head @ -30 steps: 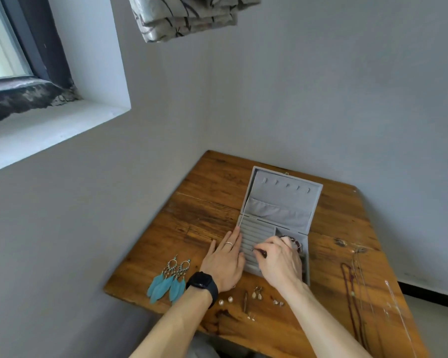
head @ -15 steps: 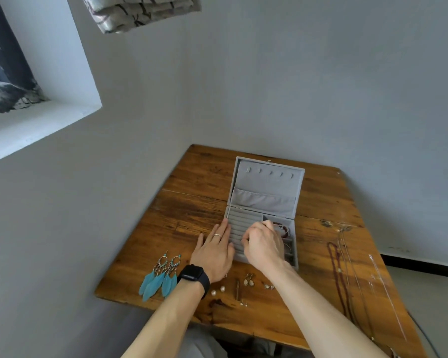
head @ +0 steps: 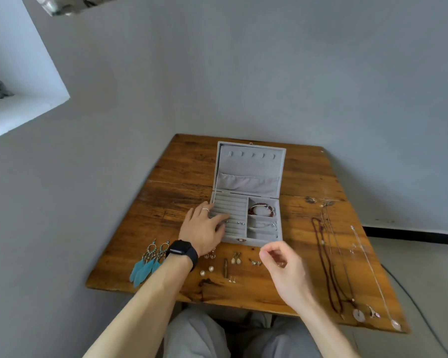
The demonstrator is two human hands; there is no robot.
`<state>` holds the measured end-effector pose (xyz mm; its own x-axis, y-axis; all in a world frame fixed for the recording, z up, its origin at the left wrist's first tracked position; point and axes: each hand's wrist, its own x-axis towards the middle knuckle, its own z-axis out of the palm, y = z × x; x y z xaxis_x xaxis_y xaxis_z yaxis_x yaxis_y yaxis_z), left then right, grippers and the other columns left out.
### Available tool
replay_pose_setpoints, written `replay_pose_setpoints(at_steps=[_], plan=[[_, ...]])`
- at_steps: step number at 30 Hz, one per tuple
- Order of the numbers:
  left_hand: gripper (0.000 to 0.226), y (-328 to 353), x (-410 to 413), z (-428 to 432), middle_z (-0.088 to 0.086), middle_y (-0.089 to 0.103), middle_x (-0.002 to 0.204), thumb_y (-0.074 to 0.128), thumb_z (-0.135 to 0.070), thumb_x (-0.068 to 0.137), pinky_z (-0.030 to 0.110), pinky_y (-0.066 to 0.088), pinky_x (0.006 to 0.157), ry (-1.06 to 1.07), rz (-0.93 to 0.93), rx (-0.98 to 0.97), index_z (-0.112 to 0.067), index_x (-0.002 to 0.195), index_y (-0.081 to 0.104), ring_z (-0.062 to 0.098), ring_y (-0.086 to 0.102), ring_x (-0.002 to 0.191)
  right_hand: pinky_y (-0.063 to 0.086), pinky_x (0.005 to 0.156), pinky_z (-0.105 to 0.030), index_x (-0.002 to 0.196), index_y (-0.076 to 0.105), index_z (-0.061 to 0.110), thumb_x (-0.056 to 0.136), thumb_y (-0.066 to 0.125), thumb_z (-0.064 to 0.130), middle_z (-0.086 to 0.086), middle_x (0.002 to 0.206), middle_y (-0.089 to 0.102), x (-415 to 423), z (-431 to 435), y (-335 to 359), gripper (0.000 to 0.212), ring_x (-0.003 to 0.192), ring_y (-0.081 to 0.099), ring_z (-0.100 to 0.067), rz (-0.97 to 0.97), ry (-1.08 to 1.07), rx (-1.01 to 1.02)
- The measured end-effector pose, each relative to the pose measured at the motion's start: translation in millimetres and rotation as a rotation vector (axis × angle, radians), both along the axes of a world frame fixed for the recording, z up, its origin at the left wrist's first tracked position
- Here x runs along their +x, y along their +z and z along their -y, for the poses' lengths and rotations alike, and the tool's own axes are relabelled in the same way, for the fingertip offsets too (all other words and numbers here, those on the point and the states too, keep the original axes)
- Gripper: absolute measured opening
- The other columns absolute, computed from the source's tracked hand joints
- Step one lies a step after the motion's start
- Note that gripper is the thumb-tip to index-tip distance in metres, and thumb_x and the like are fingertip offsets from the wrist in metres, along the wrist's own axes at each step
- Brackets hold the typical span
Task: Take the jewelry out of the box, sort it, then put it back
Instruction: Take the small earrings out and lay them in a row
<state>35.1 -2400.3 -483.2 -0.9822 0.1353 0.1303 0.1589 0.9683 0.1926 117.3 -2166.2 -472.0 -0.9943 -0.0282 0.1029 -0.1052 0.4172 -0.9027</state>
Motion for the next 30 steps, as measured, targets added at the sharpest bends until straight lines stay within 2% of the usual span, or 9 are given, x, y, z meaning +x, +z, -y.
replay_pose_setpoints(at_steps=[3, 8, 14, 18, 21, 23, 28, 30], plan=[[0.033, 7.7, -5.4, -1.3, 0.004, 0.045, 0.148, 0.051, -0.048, 0.097, 0.040, 0.027, 0.114, 0.030, -0.020, -0.002, -0.045, 0.128, 0.063, 0.023, 0.034, 0.141, 0.052, 0.080, -0.023, 0.088, 0.070, 0.029, 0.091, 0.070, 0.019, 0.015, 0.090, 0.072, 27.3, -14.2, -19.7, 0.011, 0.088, 0.067, -0.007, 0.054, -0.006, -0.080], [0.023, 14.4, -2.4, -17.9, 0.002, 0.056, 0.135, 0.062, -0.038, 0.096, 0.041, 0.042, 0.099, 0.024, -0.045, 0.020, -0.034, 0.116, 0.073, 0.025, 0.048, 0.126, 0.046, 0.072, -0.008, 0.088, 0.069, 0.035, 0.090, 0.071, 0.022, 0.024, 0.091, 0.070, 44.5, -24.0, -40.9, 0.014, 0.089, 0.064, 0.000, 0.030, -0.057, -0.059], [0.022, 24.2, -0.5, -31.2, 0.001, 0.067, 0.117, 0.059, -0.034, 0.097, 0.040, 0.048, 0.089, 0.053, -0.037, -0.042, -0.027, 0.108, 0.077, 0.024, 0.054, 0.113, 0.043, 0.067, -0.005, 0.087, 0.070, 0.035, 0.090, 0.070, 0.032, 0.031, 0.088, 0.067, 45.8, -19.2, -49.6, 0.005, 0.086, 0.061, 0.007, 0.025, -0.064, 0.059], [0.023, 26.7, 2.0, -41.2, 0.004, 0.069, 0.108, 0.056, -0.027, 0.096, 0.036, 0.051, 0.077, 0.094, -0.043, -0.037, -0.021, 0.099, 0.077, 0.024, 0.058, 0.102, 0.043, 0.069, -0.004, 0.089, 0.070, 0.037, 0.090, 0.070, 0.032, 0.034, 0.091, 0.066, 44.8, -23.0, -48.8, 0.005, 0.089, 0.060, 0.009, 0.015, -0.037, 0.090], [0.020, 28.6, 1.0, -44.6, 0.005, 0.067, 0.106, 0.056, -0.025, 0.096, 0.036, 0.052, 0.075, 0.104, -0.036, -0.054, -0.018, 0.098, 0.074, 0.024, 0.059, 0.098, 0.043, 0.068, -0.003, 0.090, 0.071, 0.035, 0.090, 0.070, 0.031, 0.035, 0.089, 0.065, 44.6, -22.7, -48.5, 0.004, 0.088, 0.060, 0.010, 0.013, -0.045, 0.088], [0.018, 32.5, 1.2, -45.2, 0.005, 0.066, 0.109, 0.057, -0.025, 0.095, 0.036, 0.054, 0.075, 0.133, -0.008, 0.014, -0.019, 0.098, 0.074, 0.024, 0.059, 0.100, 0.044, 0.068, -0.004, 0.091, 0.071, 0.035, 0.091, 0.070, 0.031, 0.034, 0.087, 0.066, 44.2, -22.4, -49.1, 0.004, 0.088, 0.060, 0.010, 0.007, -0.050, 0.084], [0.011, 40.0, 32.0, -51.0, -0.003, 0.062, 0.114, 0.066, -0.034, 0.093, 0.028, 0.048, 0.075, 0.150, -0.052, 0.382, -0.027, 0.096, 0.074, 0.016, 0.055, 0.108, 0.045, 0.066, -0.007, 0.089, 0.071, 0.033, 0.090, 0.071, 0.027, 0.024, 0.084, 0.068, 44.9, -23.7, -52.5, 0.006, 0.085, 0.062, 0.005, -0.046, -0.053, 0.114], [0.010, 33.4, 62.9, -56.4, -0.008, 0.062, 0.108, 0.068, -0.037, 0.091, 0.026, 0.043, 0.075, 0.120, -0.107, 0.409, -0.030, 0.096, 0.074, 0.012, 0.052, 0.105, 0.044, 0.065, -0.007, 0.089, 0.073, 0.032, 0.088, 0.074, 0.024, 0.021, 0.084, 0.064, 45.4, -21.4, -53.9, 0.008, 0.082, 0.060, 0.002, -0.103, -0.068, 0.156]])
